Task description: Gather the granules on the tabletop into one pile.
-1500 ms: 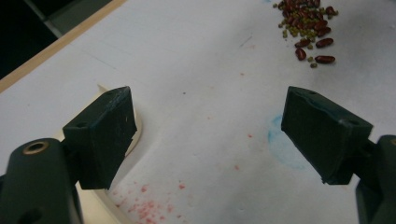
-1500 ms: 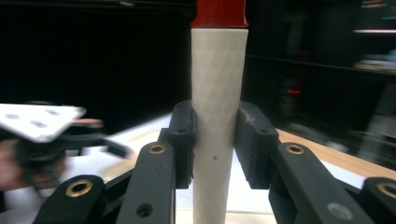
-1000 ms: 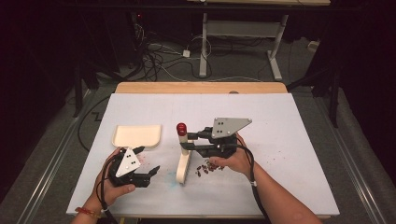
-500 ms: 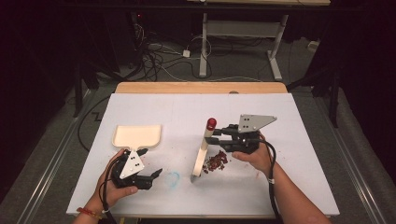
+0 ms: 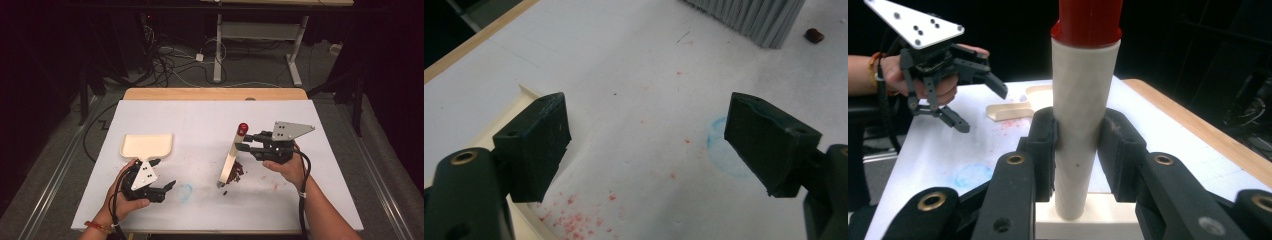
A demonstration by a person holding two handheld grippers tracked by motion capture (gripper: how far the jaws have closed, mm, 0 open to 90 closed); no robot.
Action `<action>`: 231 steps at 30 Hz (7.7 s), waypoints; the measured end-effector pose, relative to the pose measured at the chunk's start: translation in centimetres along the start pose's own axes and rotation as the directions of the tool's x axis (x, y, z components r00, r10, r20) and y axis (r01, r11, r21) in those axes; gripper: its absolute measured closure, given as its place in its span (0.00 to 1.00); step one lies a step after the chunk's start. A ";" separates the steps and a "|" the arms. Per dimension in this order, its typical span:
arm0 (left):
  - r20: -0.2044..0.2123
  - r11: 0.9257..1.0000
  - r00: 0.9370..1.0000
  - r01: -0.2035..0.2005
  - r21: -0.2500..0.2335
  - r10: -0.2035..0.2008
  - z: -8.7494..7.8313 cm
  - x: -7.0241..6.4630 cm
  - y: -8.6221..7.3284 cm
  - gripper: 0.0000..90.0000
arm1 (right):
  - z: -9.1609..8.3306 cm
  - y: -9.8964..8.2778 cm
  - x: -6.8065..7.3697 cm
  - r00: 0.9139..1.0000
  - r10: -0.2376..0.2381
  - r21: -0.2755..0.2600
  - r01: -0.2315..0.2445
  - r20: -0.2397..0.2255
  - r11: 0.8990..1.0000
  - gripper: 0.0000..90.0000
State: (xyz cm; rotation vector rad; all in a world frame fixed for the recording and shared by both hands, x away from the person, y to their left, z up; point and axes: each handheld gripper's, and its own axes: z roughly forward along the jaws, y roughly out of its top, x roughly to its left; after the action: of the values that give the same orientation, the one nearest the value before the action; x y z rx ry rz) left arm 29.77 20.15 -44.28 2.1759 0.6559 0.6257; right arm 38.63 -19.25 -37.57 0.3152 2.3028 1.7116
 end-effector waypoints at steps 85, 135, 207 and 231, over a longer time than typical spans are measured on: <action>-0.064 0.997 0.996 0.061 -0.036 -0.063 -1.3 1.7 -0.6 0.19 | 7.4 4.9 8.9 0.965 -0.099 0.025 0.109 -0.243 0.994 0.77; -0.017 0.999 0.999 0.032 -0.019 -0.033 -0.5 1.2 0.0 0.20 | -3.1 0.6 15.0 0.874 0.142 0.035 -0.179 0.465 0.983 0.77; -0.019 1.000 1.000 0.022 0.003 -0.021 -0.2 0.9 -0.2 0.20 | -6.3 0.5 1.5 0.983 0.018 -0.018 -0.015 0.181 1.000 0.77; -0.035 1.000 0.999 0.007 -0.017 -0.008 -0.7 0.6 -0.1 0.20 | -12.5 1.1 9.4 0.833 0.120 0.136 -0.227 0.541 0.964 0.77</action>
State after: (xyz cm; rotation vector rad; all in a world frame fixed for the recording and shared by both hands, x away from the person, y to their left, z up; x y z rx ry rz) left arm 29.80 20.93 -43.79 2.1504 0.6745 0.6645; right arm 25.65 -27.23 -33.72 0.9382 2.0601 1.2498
